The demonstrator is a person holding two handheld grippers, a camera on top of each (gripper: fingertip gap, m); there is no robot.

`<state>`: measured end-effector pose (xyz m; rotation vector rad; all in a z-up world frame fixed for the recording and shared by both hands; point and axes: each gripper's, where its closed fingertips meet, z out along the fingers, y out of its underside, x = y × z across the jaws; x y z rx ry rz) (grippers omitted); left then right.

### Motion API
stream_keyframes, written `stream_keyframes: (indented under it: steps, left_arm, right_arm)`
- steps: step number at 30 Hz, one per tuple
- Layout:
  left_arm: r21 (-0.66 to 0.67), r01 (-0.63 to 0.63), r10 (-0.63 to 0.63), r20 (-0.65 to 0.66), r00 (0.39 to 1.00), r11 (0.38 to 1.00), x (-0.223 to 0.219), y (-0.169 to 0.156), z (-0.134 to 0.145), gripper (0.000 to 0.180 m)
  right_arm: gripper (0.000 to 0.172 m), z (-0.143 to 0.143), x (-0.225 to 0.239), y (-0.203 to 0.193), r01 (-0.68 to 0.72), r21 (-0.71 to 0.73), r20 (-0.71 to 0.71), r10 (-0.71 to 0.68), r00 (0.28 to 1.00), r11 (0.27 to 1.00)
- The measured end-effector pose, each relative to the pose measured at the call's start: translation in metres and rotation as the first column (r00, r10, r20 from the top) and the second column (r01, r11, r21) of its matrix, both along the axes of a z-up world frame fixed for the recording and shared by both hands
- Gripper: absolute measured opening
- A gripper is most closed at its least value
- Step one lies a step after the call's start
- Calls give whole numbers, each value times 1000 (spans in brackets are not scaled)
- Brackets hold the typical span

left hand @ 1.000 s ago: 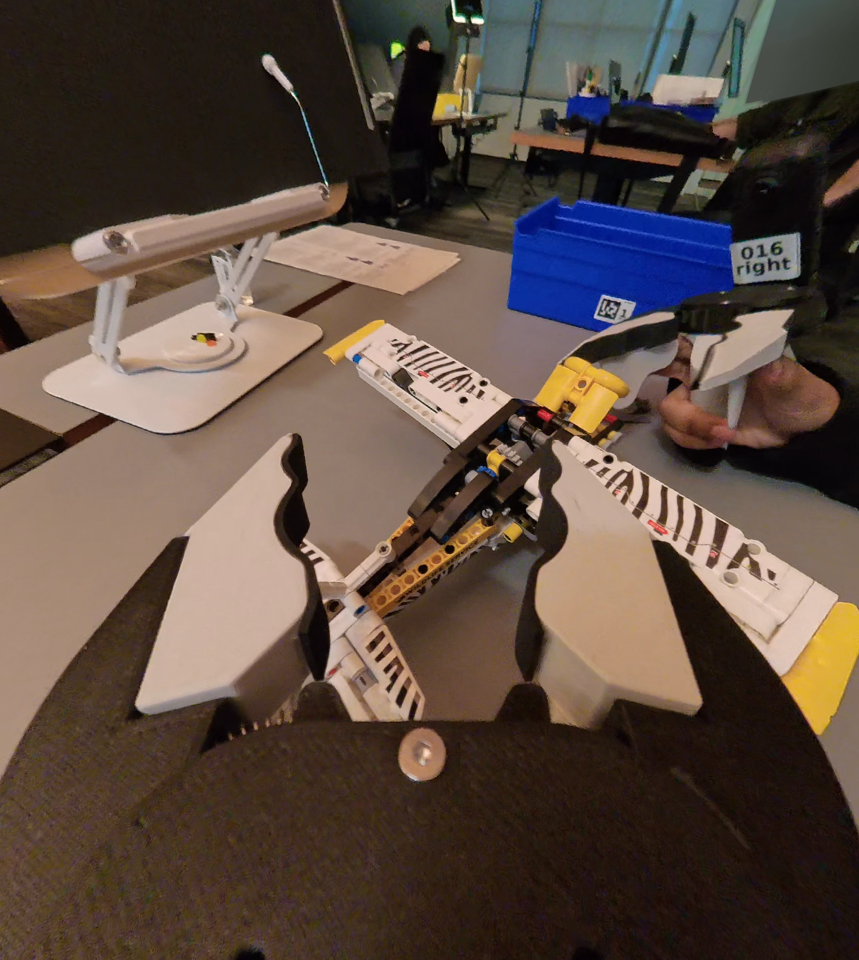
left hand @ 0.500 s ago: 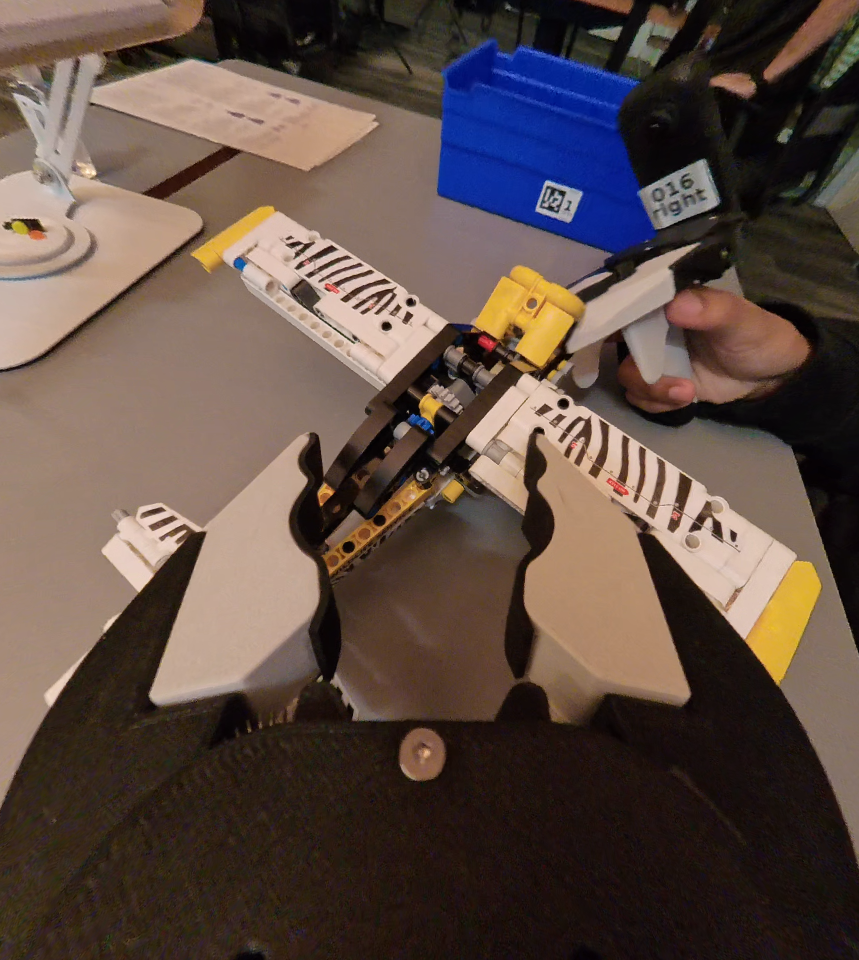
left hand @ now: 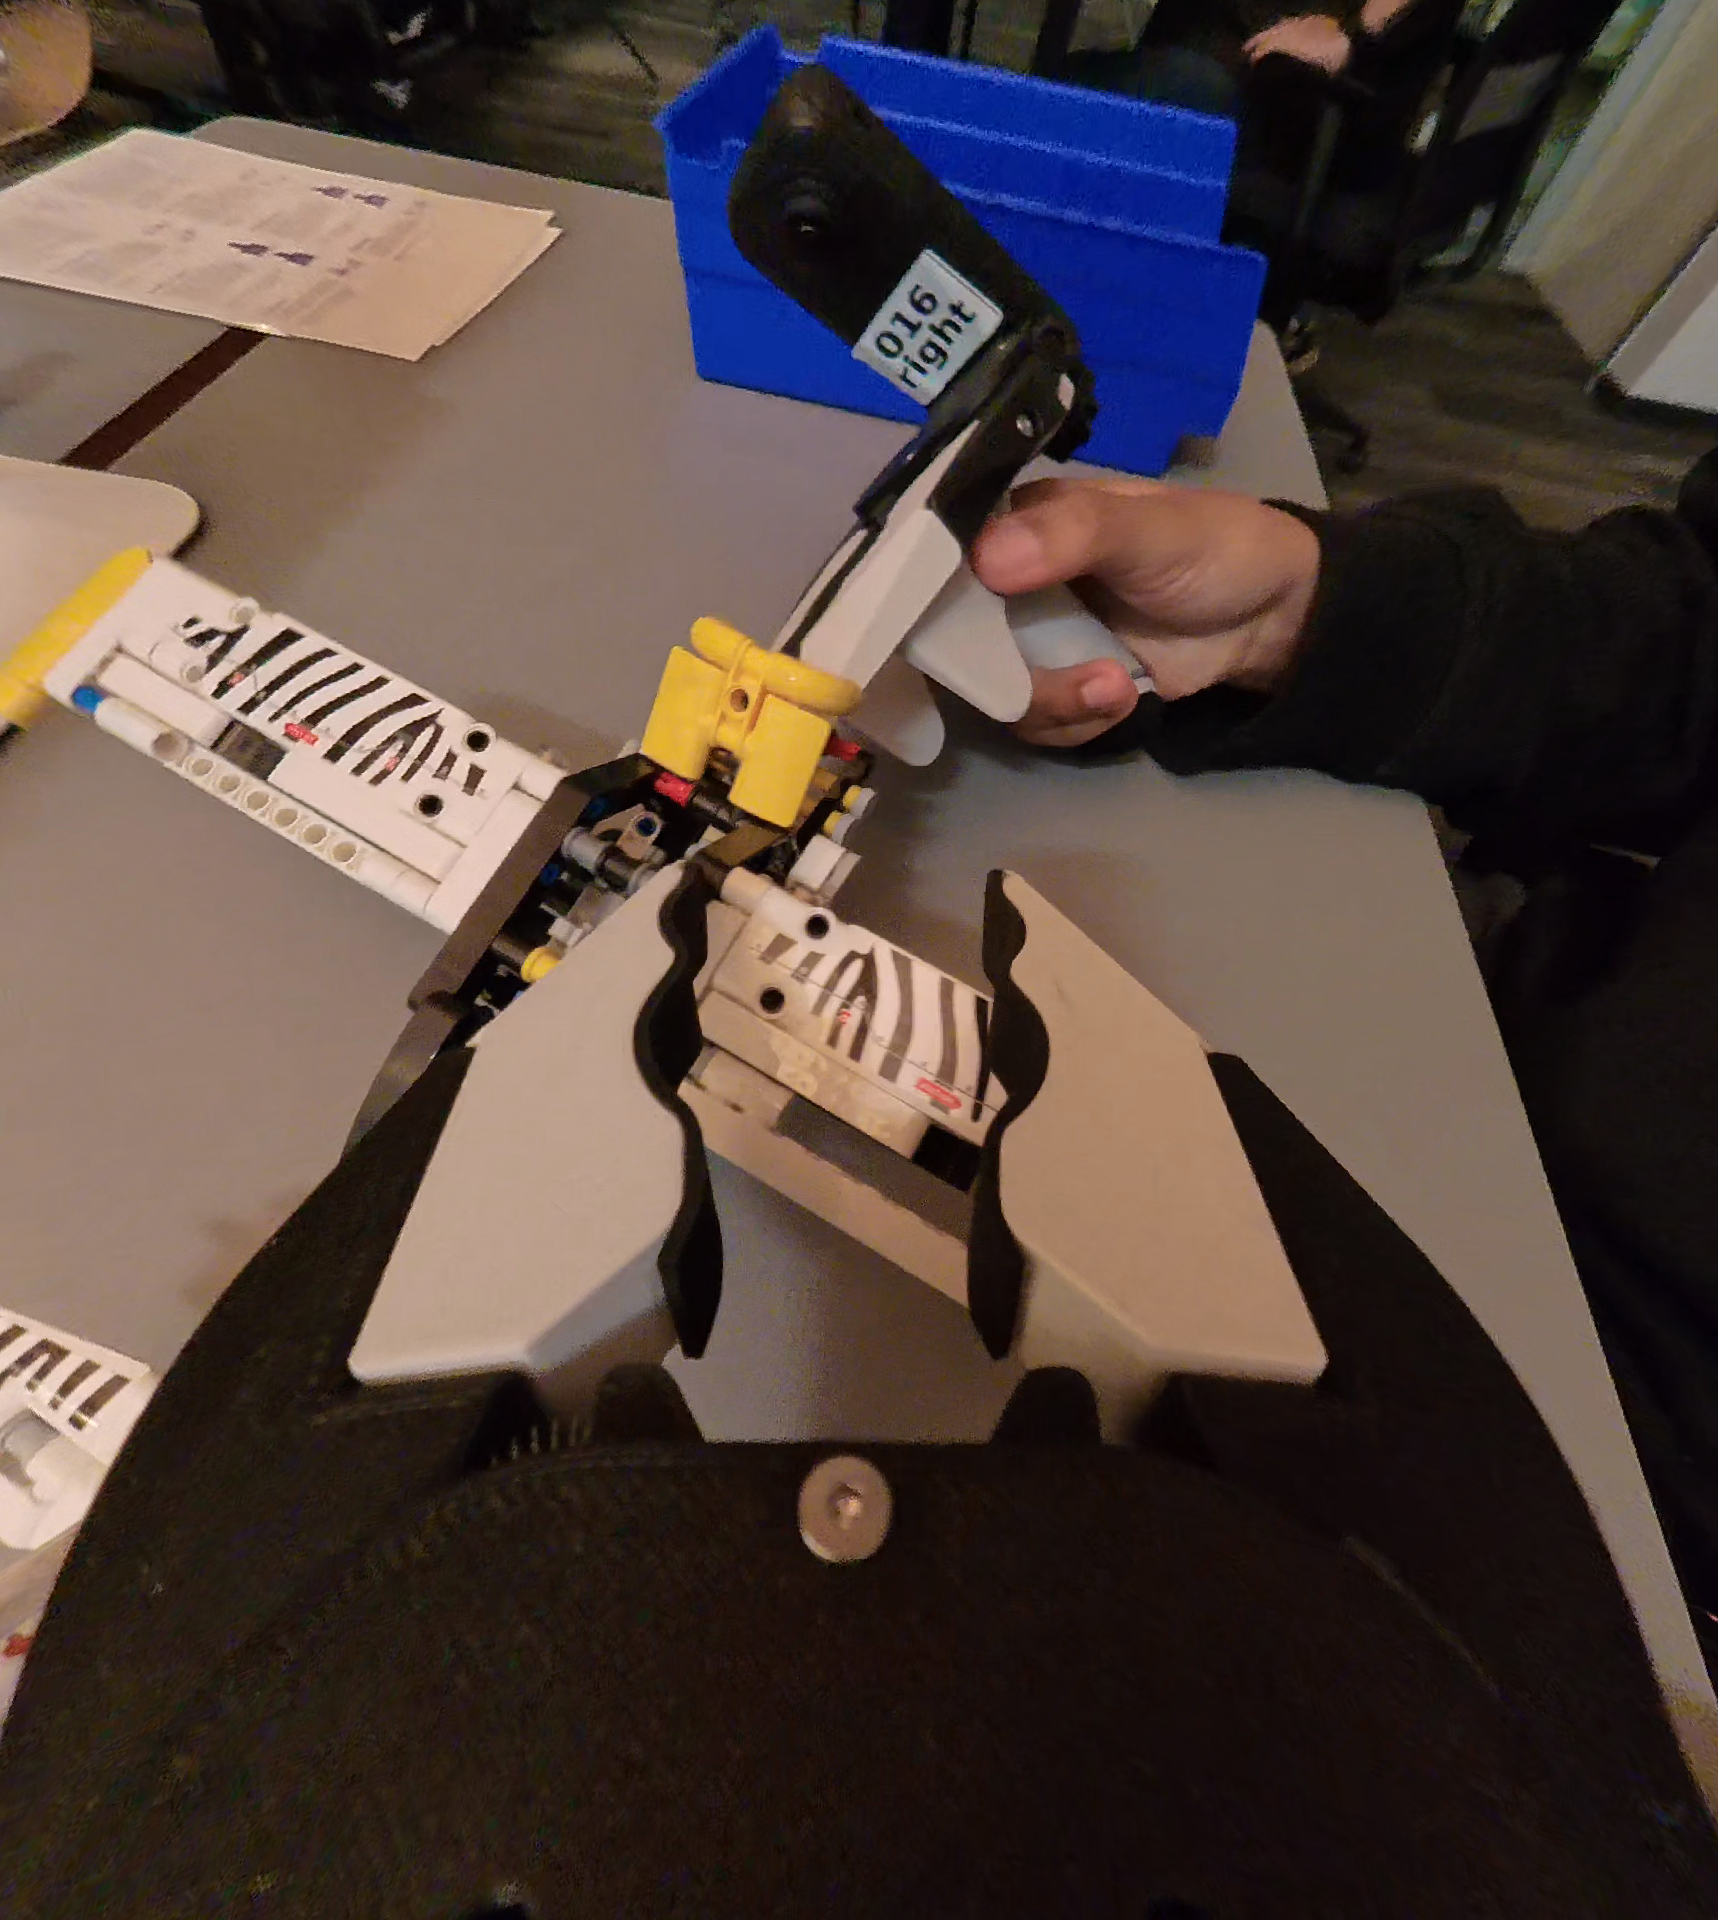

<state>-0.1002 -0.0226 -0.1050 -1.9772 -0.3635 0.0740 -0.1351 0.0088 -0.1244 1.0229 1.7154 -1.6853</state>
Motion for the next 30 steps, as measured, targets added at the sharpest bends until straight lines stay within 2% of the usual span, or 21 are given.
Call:
stream_keyframes:
  steps: [2,5,8,10,14,19,21,25,30]
  left_arm:
    - [-8,-28,28,-27,999,1000,-3,-3,4,61]
    - [-8,-154,153,-98,983,988,-22,-21,10,74]
    - [-43,-310,304,-110,946,950,-44,-51,7,55]
    - [-47,-340,335,-90,938,939,-49,-62,5,55]
    - [-58,-366,361,-81,929,929,-55,-71,-2,59]
    - [-88,-362,357,-69,931,928,-61,-68,-19,60]
    - [-68,-377,373,-66,925,924,-64,-68,-18,48]
    - [-67,-323,321,-38,946,944,-58,-61,-25,41]
    - [-60,-283,279,-63,958,957,-53,-49,-26,34]
  right_arm:
    - [17,0,-1,-2,0,3,-14,0,1000,1000]
    - [23,2,0,0,17,-50,-9,-18,1000,999]
    - [37,12,2,8,47,-125,19,-45,999,991]
    - [32,15,2,17,83,-110,-29,-87,996,990]
    - [36,14,1,28,147,-44,-121,-151,981,988]
    - [37,3,13,16,113,35,-160,-106,981,993]
    - [36,-4,16,11,107,86,-184,-90,979,991]
    - [33,-12,16,6,122,168,-234,-80,969,978]
    - [30,-10,14,5,120,138,-218,-89,972,983]
